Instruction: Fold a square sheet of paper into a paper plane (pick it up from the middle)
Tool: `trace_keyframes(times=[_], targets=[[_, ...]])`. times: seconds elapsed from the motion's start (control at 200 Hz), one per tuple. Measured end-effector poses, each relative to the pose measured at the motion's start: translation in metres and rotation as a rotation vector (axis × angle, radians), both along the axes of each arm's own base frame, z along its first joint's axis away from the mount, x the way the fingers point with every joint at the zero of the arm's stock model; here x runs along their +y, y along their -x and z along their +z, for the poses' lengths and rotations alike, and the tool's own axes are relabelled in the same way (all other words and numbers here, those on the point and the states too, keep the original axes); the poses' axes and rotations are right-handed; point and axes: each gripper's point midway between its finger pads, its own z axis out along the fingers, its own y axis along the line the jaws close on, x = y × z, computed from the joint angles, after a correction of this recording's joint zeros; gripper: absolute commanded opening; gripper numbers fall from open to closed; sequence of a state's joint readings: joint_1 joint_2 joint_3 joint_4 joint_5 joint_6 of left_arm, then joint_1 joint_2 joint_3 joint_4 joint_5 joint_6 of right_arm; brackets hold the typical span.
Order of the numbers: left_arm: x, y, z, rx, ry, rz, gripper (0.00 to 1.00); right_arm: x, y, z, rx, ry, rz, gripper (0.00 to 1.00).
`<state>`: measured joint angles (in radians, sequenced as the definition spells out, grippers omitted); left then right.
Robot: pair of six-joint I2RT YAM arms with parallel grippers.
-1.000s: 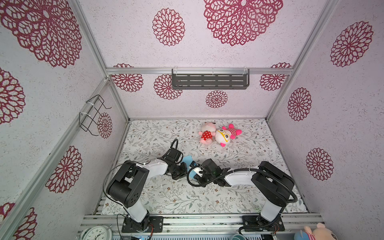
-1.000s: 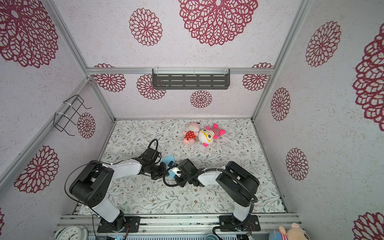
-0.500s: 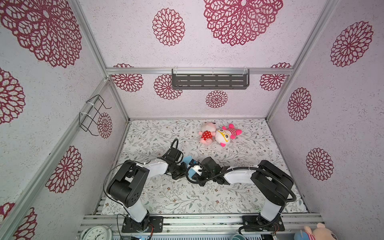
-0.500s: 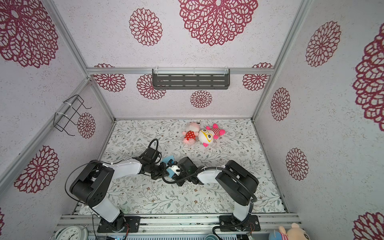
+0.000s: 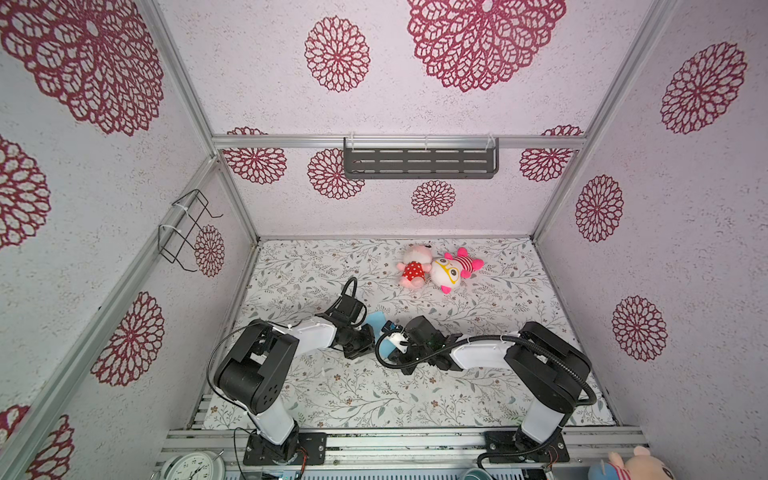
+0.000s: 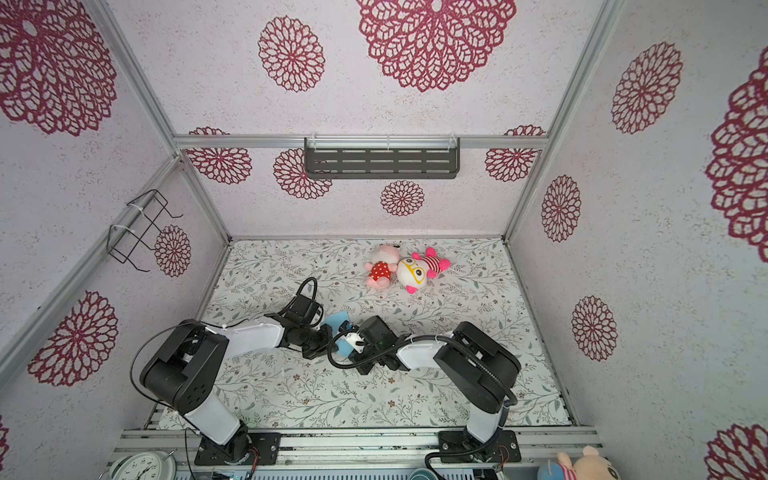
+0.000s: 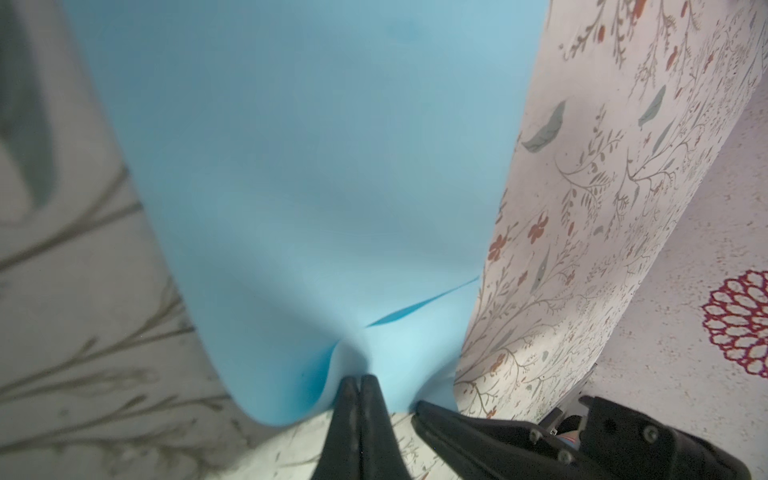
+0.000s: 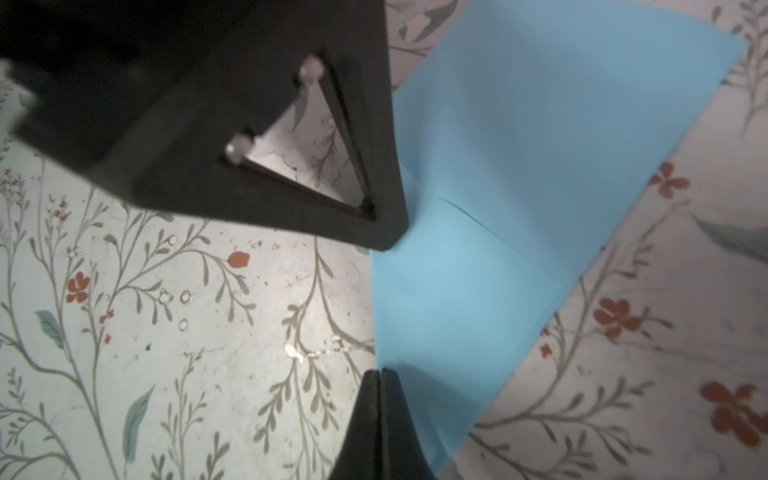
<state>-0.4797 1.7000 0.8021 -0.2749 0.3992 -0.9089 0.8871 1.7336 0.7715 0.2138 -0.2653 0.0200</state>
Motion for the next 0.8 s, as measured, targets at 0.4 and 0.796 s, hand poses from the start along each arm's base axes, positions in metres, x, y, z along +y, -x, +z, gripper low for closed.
trace_keyframes(times=[0.4, 0.796], targets=[[0.000, 0.000, 0.000, 0.000, -0.004, -0.007, 0.00, -0.033, 0.015, -0.002, 0.011, 0.050, -0.030, 0.04], [0.000, 0.000, 0.000, 0.002, -0.007, -0.017, 0.00, -0.016, -0.001, 0.045, -0.058, -0.065, -0.048, 0.06]])
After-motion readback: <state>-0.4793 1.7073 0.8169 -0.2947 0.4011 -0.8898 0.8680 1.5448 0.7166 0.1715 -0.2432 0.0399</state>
